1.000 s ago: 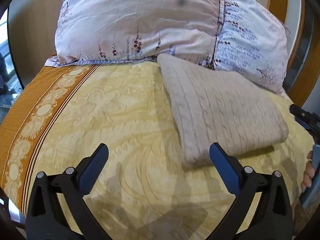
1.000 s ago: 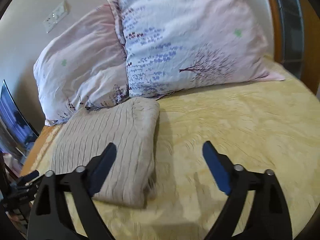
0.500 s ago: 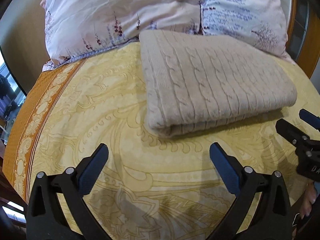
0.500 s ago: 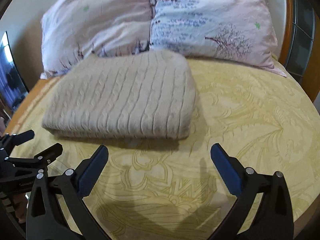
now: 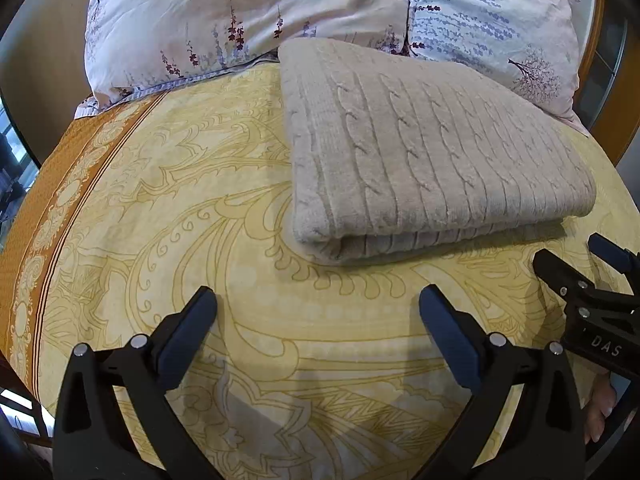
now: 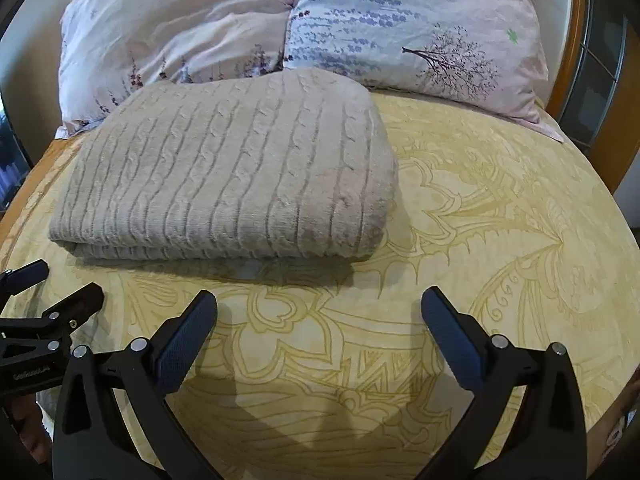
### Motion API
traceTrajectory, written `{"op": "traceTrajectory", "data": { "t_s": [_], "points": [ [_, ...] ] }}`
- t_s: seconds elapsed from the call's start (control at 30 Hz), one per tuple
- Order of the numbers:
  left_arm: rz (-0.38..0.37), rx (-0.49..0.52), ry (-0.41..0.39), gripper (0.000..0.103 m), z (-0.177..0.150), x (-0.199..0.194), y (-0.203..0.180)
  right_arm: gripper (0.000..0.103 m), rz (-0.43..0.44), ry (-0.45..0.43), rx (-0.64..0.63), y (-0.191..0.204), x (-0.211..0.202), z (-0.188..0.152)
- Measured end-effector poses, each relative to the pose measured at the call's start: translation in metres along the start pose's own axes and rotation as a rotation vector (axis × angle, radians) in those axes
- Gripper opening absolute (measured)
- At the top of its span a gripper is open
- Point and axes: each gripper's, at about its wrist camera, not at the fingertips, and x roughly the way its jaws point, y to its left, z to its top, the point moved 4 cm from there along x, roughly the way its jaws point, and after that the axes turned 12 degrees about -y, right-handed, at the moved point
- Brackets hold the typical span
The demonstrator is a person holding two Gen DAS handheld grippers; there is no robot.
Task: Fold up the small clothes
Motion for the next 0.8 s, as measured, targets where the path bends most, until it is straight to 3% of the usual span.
{"op": "traceTrajectory", "data": {
  "t_s": [0.8],
  "points": [
    [-0.001, 0.001, 0.022, 0.101, 0.0035, 0.0013, -0.0012, 0.102, -0.006, 0.013, 0.008, -0.001, 0.001, -0.0012]
  ]
}}
